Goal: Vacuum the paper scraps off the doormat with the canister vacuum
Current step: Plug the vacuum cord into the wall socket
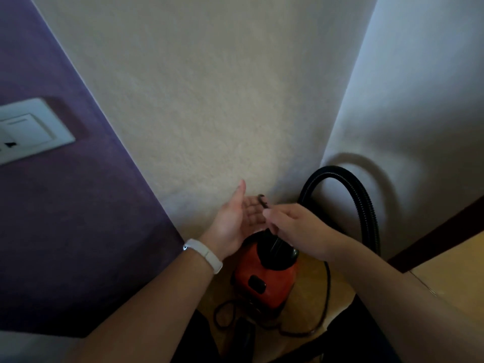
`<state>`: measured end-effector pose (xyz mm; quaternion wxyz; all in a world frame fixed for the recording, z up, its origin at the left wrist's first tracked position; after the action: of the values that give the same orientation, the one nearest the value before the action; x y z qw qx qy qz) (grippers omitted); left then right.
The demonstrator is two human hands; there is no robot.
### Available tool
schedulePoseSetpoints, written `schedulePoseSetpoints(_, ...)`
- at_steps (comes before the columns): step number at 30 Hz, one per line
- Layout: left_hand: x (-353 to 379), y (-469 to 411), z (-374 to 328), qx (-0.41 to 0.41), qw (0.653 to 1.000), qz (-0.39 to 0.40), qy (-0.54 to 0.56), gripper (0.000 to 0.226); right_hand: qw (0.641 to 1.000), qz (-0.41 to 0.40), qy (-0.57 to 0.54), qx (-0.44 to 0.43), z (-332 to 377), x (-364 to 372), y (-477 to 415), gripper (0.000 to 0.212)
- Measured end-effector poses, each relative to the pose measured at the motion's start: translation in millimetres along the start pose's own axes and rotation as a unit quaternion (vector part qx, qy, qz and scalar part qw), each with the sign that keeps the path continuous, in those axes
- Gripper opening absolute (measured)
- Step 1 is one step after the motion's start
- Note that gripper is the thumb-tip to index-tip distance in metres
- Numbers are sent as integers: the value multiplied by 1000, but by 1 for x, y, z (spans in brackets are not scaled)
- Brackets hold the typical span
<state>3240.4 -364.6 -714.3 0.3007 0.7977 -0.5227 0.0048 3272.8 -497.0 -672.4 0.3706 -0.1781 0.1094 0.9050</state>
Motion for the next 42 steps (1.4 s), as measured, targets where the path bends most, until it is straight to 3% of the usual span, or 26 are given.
schedulePoseSetpoints(3,13,-5,2,-33,997,-73,13,42,997,68,-28,7,-17,5,16,42)
schedulePoseSetpoints(6,18,-7,12,-33,995,-91,-9,31,993,117,7,28,-36,11,27,44)
schedulePoseSetpoints(10,11,4,12,79,992,-86,-48,23,990,115,-13,85,-60,15,31,37)
schedulePoseSetpoints(13,2,19,19,166,975,-59,-139,22,976,59,-148,150,-70,21,23,32)
schedulePoseSetpoints(16,-7,39,34,202,960,-2,-194,20,918,-14,-313,244,-73,27,4,40)
schedulePoseSetpoints(19,-17,57,49,214,947,60,-230,15,813,-115,-504,269,-68,24,-21,37)
schedulePoseSetpoints(22,-39,65,59,204,947,47,-244,17,712,-214,-625,237,-65,3,-37,32)
schedulePoseSetpoints(24,-57,65,62,166,958,14,-233,21,691,-233,-642,237,-62,-10,-41,30)
schedulePoseSetpoints(26,-71,64,61,144,957,-19,-253,26,715,-217,-611,261,-59,-15,-43,27)
schedulePoseSetpoints(28,-82,61,58,159,933,-43,-321,29,775,-182,-535,282,-55,-14,-45,35)
schedulePoseSetpoints(31,-93,56,47,199,895,-82,-391,33,878,-157,-379,246,-52,-11,-43,35)
schedulePoseSetpoints(33,-101,51,35,227,867,-109,-430,36,915,-117,-323,210,-48,-8,-38,33)
schedulePoseSetpoints(35,-111,49,22,245,845,-115,-461,43,915,-86,-347,188,-43,-11,-34,31)
schedulePoseSetpoints(38,-126,53,4,243,840,-98,-475,58,870,-104,-450,172,-34,-30,-36,28)
schedulePoseSetpoints(42,-155,65,-16,219,849,-110,-467,49,831,-161,-513,146,-26,-62,-51,38)
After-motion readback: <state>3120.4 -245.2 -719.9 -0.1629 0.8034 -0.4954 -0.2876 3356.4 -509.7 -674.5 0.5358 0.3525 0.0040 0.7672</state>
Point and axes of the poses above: each hand's wrist, its own y-axis away from the middle knuckle, its own x-axis out of the palm, z = x × y, the point moved 4 cm from there along -y, towards the middle knuckle, and after that the axes turned 7 degrees about -z, right-handed, at the moved point
